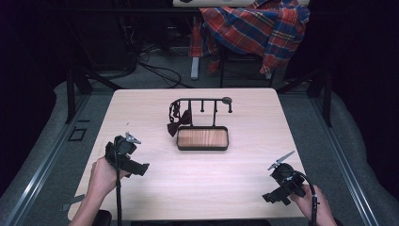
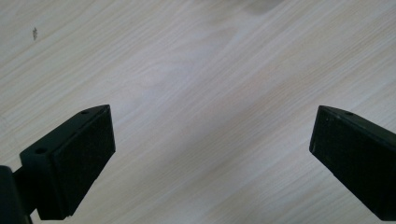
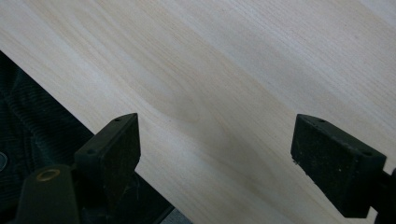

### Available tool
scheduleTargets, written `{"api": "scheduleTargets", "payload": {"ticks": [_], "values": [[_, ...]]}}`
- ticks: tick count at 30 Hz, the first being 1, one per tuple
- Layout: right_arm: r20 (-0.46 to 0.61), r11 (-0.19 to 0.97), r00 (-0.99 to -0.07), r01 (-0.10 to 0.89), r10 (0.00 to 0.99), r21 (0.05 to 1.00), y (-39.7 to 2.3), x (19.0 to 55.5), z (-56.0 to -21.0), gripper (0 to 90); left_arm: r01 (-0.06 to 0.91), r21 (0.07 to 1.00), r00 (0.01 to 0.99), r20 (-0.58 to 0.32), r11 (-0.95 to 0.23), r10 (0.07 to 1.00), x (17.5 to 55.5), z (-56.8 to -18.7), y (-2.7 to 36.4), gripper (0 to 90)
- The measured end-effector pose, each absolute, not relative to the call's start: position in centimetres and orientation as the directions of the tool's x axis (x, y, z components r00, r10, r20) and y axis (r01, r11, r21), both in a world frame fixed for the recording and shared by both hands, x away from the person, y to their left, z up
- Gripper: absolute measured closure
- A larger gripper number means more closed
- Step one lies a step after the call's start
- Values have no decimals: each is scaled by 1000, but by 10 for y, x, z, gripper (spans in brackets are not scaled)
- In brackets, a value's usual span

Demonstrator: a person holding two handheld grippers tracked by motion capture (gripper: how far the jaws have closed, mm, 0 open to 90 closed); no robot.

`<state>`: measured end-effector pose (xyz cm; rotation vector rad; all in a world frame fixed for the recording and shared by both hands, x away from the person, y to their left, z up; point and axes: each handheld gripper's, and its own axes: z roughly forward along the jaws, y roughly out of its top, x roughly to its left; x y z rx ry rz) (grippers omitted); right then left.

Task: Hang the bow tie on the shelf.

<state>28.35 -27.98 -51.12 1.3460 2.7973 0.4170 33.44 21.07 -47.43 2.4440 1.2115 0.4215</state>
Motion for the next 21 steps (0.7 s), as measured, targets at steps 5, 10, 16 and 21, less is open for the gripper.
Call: {"api": "scheduleTargets", "payload": {"ticks": [5,10,16,21], "values": [[107,591,-627,769,772,245,-280,283,-512,156,696,455,589,81,-555,804,330,-481,216,4],[115,573,-614,777,781,262,-279,282,-513,156,708,439,585,74,-553,808,326,-490,222,3],[112,575,-615,776,780,258,-278,282,-513,155,706,439,594,60,-556,802,325,-497,226,3],[104,593,-630,766,770,249,-279,283,-513,155,710,428,598,52,-559,800,325,-506,230,2]]}}
